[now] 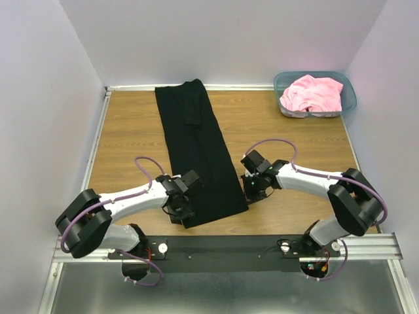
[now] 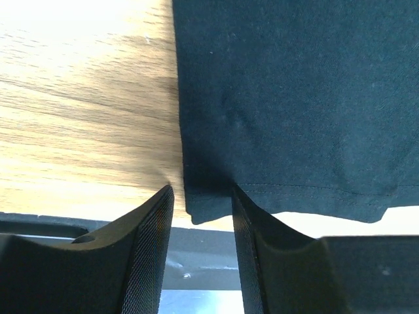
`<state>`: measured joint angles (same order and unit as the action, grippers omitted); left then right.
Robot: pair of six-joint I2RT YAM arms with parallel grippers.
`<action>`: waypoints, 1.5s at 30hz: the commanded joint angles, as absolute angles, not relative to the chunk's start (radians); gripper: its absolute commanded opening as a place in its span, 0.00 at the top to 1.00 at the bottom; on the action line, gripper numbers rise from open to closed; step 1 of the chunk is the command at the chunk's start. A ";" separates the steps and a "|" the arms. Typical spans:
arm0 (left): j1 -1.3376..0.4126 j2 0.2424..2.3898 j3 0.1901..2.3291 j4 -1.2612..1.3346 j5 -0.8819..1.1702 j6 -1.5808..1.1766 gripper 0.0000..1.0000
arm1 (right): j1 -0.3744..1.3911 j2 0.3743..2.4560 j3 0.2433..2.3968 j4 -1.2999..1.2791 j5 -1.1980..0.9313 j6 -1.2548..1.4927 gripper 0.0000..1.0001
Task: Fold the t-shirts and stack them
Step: Fold the tshirt
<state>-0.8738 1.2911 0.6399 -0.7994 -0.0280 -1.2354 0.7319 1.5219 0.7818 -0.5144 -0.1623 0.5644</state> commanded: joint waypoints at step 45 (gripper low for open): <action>-0.301 1.468 1.000 -0.487 -0.268 -0.758 1.00 | 0.560 2.003 1.738 -0.598 0.084 0.396 0.99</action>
<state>-0.3382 1.4311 0.9649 -0.5369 -0.1921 -0.8558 0.5808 1.9518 1.6669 -0.6228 0.0097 0.4339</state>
